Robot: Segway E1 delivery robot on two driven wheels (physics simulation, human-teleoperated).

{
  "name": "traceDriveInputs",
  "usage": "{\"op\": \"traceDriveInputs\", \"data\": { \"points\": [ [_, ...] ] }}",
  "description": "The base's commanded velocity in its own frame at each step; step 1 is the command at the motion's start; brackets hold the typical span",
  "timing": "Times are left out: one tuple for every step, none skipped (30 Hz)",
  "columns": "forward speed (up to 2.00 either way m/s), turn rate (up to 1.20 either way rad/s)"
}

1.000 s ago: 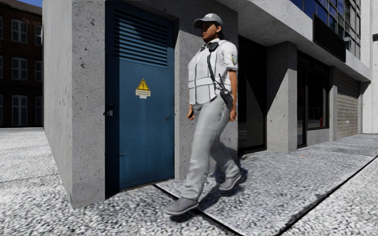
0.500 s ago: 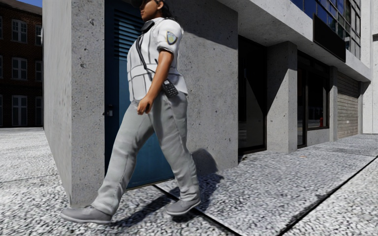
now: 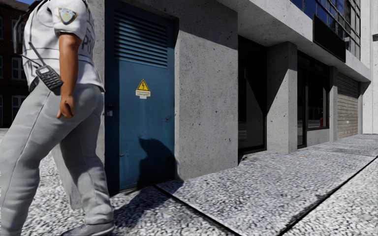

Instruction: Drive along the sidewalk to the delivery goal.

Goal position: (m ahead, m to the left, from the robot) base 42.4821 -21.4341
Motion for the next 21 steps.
{"op": "traceDriveInputs", "data": {
  "points": [
    [0.01, -0.14],
    [0.10, -0.41],
    [0.22, -0.59],
    [0.38, -0.66],
    [0.38, -0.66],
    [0.58, -0.68],
    [0.73, -0.69],
    [0.82, -0.69],
    [0.82, -0.69],
    [0.85, -0.69],
    [0.88, -0.69],
    [0.89, -0.69],
    [0.89, -0.69],
    [0.89, -0.69],
    [0.90, -0.69],
    [0.90, -0.69],
    [0.90, -0.69],
    [0.90, -0.69],
    [0.92, -0.69],
    [0.95, -0.69],
    [0.98, -0.69]
  ]
}}
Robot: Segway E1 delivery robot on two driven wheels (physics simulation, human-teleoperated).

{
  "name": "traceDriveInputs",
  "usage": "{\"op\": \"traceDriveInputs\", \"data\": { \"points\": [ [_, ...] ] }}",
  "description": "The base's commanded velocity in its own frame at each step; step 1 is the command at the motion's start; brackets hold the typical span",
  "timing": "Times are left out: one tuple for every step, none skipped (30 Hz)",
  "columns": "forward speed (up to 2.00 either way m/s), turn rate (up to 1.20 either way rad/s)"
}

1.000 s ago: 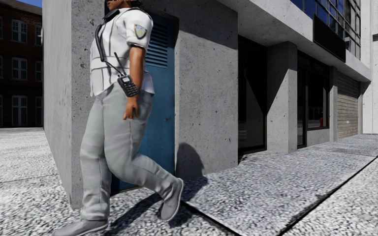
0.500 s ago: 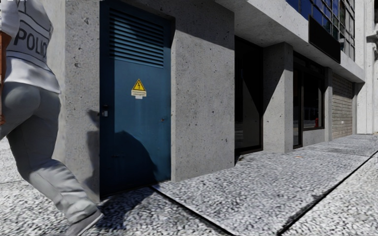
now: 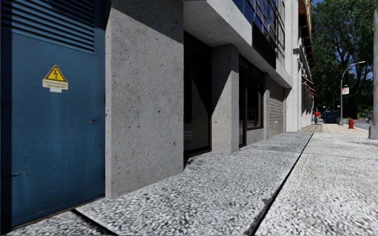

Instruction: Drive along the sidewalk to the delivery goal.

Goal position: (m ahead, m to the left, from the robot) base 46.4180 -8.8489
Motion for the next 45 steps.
{"op": "traceDriveInputs", "data": {
  "points": [
    [1.04, -0.69],
    [1.04, -0.69],
    [1.10, -0.69],
    [1.12, -0.69],
    [1.12, -0.69],
    [1.13, -0.69],
    [1.14, -0.69],
    [1.14, -0.69],
    [1.14, -0.69],
    [1.14, -0.69],
    [1.14, -0.69],
    [1.14, -0.69],
    [1.16, -0.69],
    [1.37, -0.67],
    [1.37, -0.67],
    [2.00, -0.66],
    [2.00, -0.66],
    [2.00, -0.66],
    [2.00, -0.66],
    [2.00, -0.66],
    [2.00, -0.66],
    [2.00, -0.66],
    [2.00, -0.66],
    [2.00, -0.66],
    [2.00, -0.66],
    [2.00, -0.66],
    [2.00, -0.66],
    [2.00, -0.63],
    [2.00, -0.60],
    [2.00, -0.54],
    [2.00, -0.54],
    [2.00, 0.00],
    [2.00, 0.00],
    [2.00, 0.00],
    [2.00, 0.00],
    [2.00, 0.00],
    [2.00, 0.00],
    [2.00, 0.00],
    [2.00, 0.00],
    [2.00, 0.00],
    [2.00, 0.00],
    [2.00, 0.00],
    [2.00, 0.00],
    [2.00, 0.00],
    [2.00, 0.00]
  ]
}}
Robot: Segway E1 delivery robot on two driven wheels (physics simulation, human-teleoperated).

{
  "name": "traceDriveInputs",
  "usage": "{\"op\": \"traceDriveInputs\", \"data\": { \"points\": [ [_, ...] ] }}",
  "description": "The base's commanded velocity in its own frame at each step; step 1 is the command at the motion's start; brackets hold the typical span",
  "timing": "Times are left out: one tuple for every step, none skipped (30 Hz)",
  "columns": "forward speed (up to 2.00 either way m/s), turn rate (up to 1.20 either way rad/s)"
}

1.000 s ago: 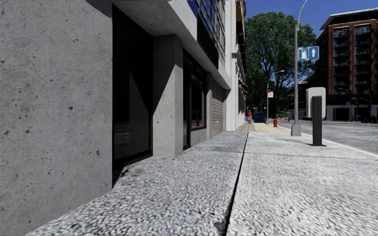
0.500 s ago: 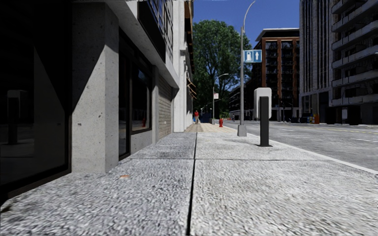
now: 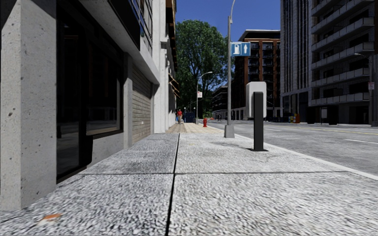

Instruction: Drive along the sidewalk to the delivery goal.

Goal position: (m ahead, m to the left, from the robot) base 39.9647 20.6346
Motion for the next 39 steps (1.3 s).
{"op": "traceDriveInputs", "data": {
  "points": [
    [2.00, 0.00],
    [2.00, 0.00],
    [2.00, 0.00],
    [2.00, 0.00],
    [2.00, 0.00],
    [2.00, 0.00],
    [2.00, 0.00],
    [2.00, 0.00],
    [2.00, 0.00],
    [2.00, 0.00],
    [2.00, 0.00],
    [2.00, 0.00],
    [2.00, 0.00],
    [2.00, 0.00],
    [2.00, 0.00],
    [2.00, 0.00],
    [2.00, 0.00],
    [2.00, 0.00],
    [2.00, 0.00],
    [2.00, 0.00],
    [2.00, 0.00],
    [2.00, 0.00],
    [2.00, 0.00],
    [2.00, 0.00],
    [2.00, 0.00],
    [2.00, 0.00],
    [2.00, 0.00],
    [2.00, 0.00],
    [2.00, 0.00],
    [2.00, 0.00],
    [2.00, 0.00],
    [2.00, 0.00],
    [2.00, 0.00],
    [2.00, 0.00],
    [2.00, 0.00],
    [2.00, 0.00],
    [2.00, 0.00],
    [2.00, 0.00],
    [2.00, 0.00]
  ]
}}
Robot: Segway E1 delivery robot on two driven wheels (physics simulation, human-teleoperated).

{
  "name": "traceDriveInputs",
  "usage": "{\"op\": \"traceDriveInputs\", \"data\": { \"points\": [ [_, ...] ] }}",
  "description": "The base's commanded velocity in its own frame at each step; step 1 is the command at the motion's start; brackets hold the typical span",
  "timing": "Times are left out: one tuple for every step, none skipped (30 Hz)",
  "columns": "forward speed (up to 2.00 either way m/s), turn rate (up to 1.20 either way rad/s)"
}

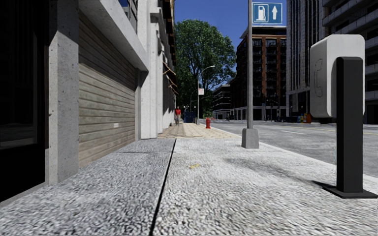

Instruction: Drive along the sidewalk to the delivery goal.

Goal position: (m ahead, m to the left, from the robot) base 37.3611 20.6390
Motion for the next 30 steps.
{"op": "traceDriveInputs", "data": {
  "points": [
    [2.00, 0.00],
    [2.00, 0.00],
    [2.00, 0.00],
    [2.00, 0.00],
    [2.00, 0.00],
    [2.00, 0.00],
    [2.00, 0.00],
    [2.00, 0.00],
    [2.00, 0.00],
    [2.00, 0.00],
    [2.00, 0.00],
    [2.00, 0.00],
    [2.00, 0.00],
    [2.00, 0.00],
    [2.00, 0.00],
    [2.00, 0.00],
    [2.00, 0.00],
    [2.00, 0.00],
    [2.00, 0.00],
    [2.00, 0.00],
    [2.00, 0.00],
    [2.00, 0.00],
    [2.00, 0.00],
    [2.00, 0.00],
    [2.00, 0.00],
    [2.00, 0.00],
    [2.00, 0.00],
    [2.00, 0.00],
    [2.00, 0.00],
    [2.00, 0.00]
  ]
}}
